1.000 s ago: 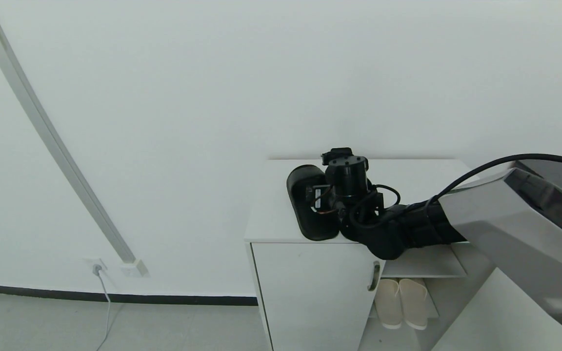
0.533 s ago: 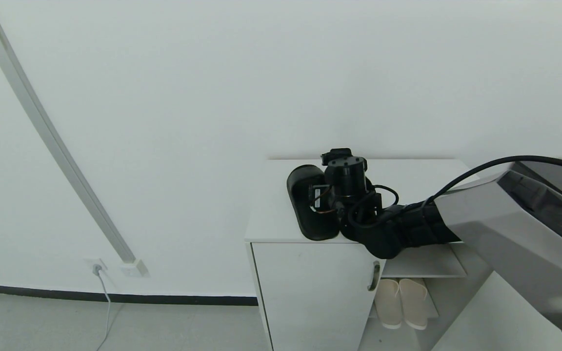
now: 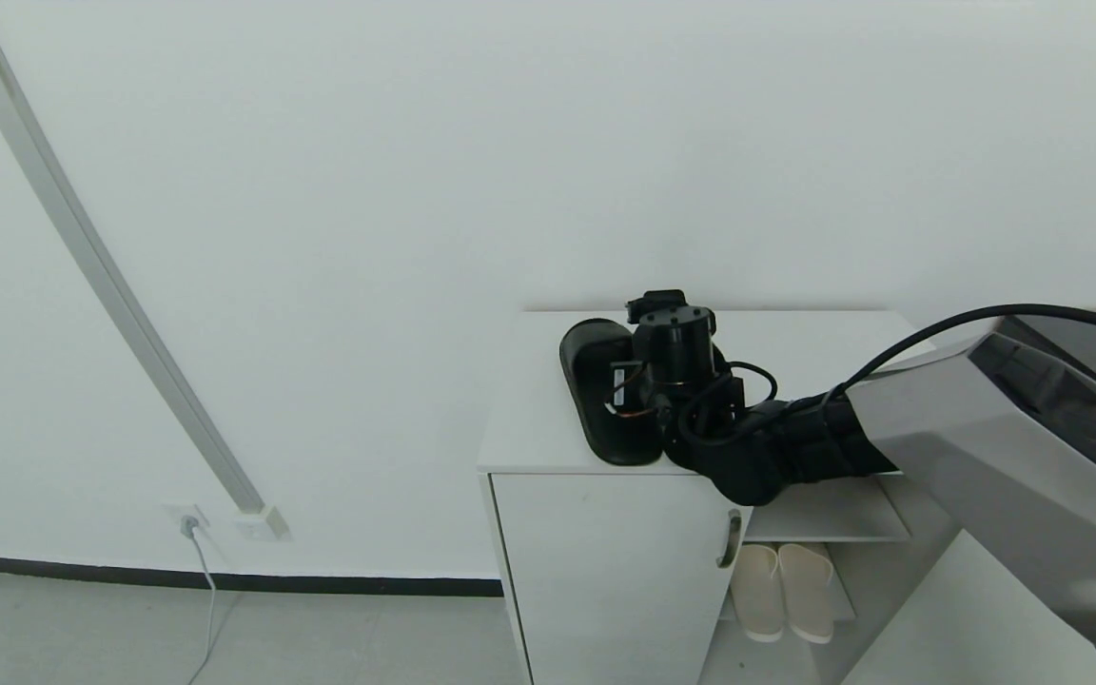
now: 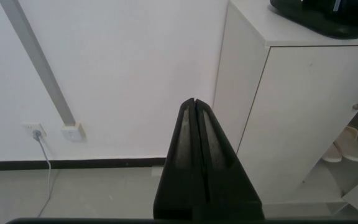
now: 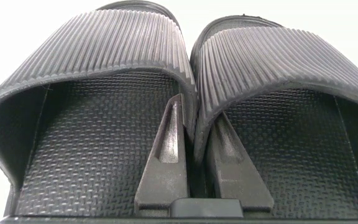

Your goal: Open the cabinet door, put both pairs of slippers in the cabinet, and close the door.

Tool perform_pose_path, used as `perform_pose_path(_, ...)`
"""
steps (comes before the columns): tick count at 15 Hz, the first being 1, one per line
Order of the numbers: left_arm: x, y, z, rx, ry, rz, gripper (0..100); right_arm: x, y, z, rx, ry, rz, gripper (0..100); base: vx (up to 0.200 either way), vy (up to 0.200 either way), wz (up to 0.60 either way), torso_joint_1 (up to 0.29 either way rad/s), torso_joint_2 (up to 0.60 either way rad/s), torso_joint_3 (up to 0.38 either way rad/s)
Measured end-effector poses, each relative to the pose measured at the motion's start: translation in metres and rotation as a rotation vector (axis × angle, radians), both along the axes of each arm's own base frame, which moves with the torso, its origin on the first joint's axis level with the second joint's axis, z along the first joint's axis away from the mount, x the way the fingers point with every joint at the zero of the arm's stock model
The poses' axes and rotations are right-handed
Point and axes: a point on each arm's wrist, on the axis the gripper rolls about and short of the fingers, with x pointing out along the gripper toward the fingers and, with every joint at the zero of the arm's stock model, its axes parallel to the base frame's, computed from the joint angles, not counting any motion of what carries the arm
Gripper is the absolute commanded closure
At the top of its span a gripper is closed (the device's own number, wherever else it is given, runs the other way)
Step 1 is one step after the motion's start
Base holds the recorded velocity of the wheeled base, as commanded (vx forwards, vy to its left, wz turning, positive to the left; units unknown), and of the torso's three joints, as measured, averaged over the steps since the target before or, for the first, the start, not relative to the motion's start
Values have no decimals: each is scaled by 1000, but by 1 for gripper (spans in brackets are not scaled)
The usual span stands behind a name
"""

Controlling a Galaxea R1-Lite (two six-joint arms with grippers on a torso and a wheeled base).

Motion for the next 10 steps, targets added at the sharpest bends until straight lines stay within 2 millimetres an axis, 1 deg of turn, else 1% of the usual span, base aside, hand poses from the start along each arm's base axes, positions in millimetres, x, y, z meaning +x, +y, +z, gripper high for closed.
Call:
perform_pose_path(4, 0, 0, 0, 0, 0, 0, 100, -1, 0, 0, 3, -3, 1, 100, 0, 0, 0, 0, 0, 0)
perform_pose_path(6, 0, 0, 0, 0, 0, 0, 100, -5, -4, 2, 3, -2, 1, 100, 0, 0, 0, 0, 0, 0)
perform_pose_path(8, 0, 0, 0, 0, 0, 0, 100, -14, -11, 9, 10, -12, 2, 100, 0, 0, 0, 0, 0, 0)
perform_pose_path(10, 0, 0, 0, 0, 0, 0, 100, -28, -20, 16, 7, -15, 26, 100, 0, 0, 0, 0, 0, 0)
